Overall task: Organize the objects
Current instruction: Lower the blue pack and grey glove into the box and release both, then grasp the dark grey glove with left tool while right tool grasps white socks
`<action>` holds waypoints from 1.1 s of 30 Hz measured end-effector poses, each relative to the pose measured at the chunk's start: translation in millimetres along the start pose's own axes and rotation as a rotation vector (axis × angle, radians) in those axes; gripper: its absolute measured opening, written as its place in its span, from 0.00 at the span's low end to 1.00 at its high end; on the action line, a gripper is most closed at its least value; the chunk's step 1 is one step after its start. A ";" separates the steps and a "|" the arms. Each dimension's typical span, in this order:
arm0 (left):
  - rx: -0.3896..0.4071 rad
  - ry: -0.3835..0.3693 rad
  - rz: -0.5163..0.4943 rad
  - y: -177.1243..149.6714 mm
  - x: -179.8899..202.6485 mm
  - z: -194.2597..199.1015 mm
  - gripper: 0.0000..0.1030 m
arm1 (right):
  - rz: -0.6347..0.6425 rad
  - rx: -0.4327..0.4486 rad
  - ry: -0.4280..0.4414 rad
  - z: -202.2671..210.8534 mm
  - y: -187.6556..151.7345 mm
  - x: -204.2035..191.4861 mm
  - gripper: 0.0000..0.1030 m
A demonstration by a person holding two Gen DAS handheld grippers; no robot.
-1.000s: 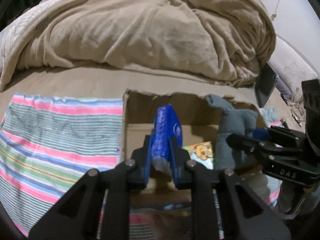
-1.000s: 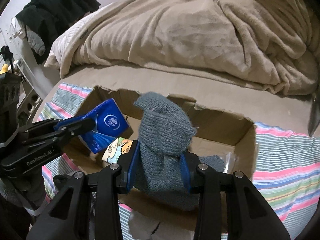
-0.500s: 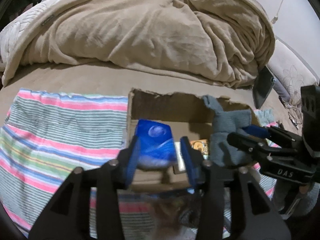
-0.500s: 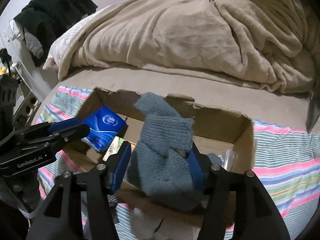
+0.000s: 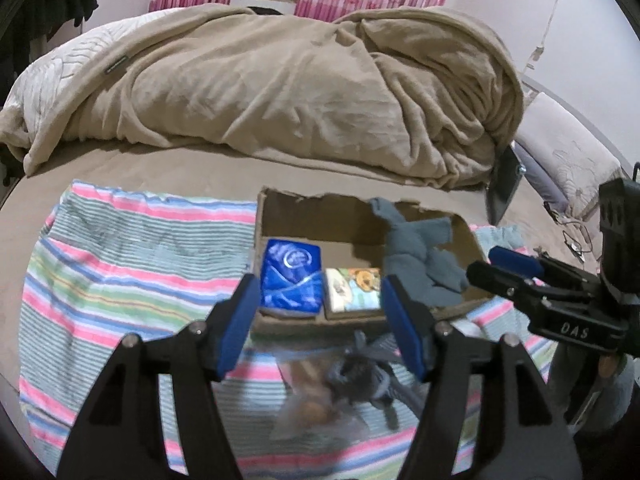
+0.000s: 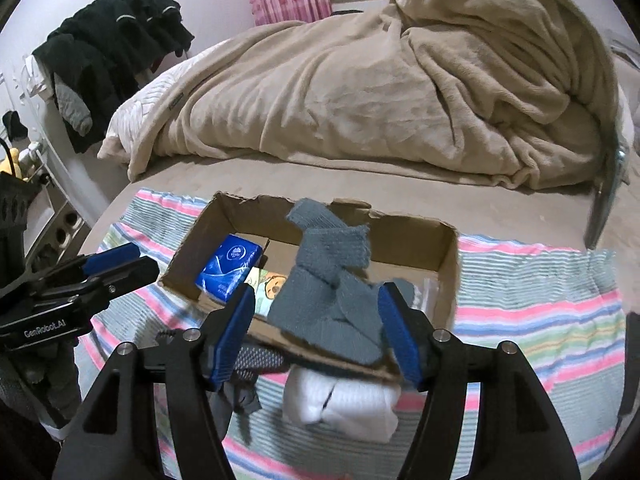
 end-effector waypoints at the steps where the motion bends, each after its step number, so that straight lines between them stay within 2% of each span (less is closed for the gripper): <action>1: 0.001 -0.004 -0.004 -2.4 3.2 4.1 0.63 | -0.003 0.002 -0.002 3.3 -1.5 1.1 0.65; 10: -0.002 -0.022 -0.018 -24.7 20.3 23.6 0.63 | -0.023 0.012 -0.015 28.6 -22.1 4.2 0.65; 17: -0.033 -0.029 -0.024 -46.4 27.6 23.7 0.63 | -0.046 -0.001 -0.021 39.0 -43.0 10.1 0.65; 25: -0.092 -0.021 -0.042 -71.3 29.7 8.4 0.63 | -0.068 -0.042 -0.026 31.4 -66.5 19.3 0.65; 33: -0.099 0.013 -0.059 -74.1 28.6 -8.3 0.63 | -0.088 -0.083 -0.017 11.8 -79.5 27.1 0.65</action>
Point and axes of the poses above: each gripper's, at about its wrist camera, not at the fingertips, and z roughly against the way its jaws point, x to its right, y to its top, the point moved 6 cm from there along -z, roughly the way its jaws point, and after that the axes turned 2 degrees about -x, right-handed, at the moved point
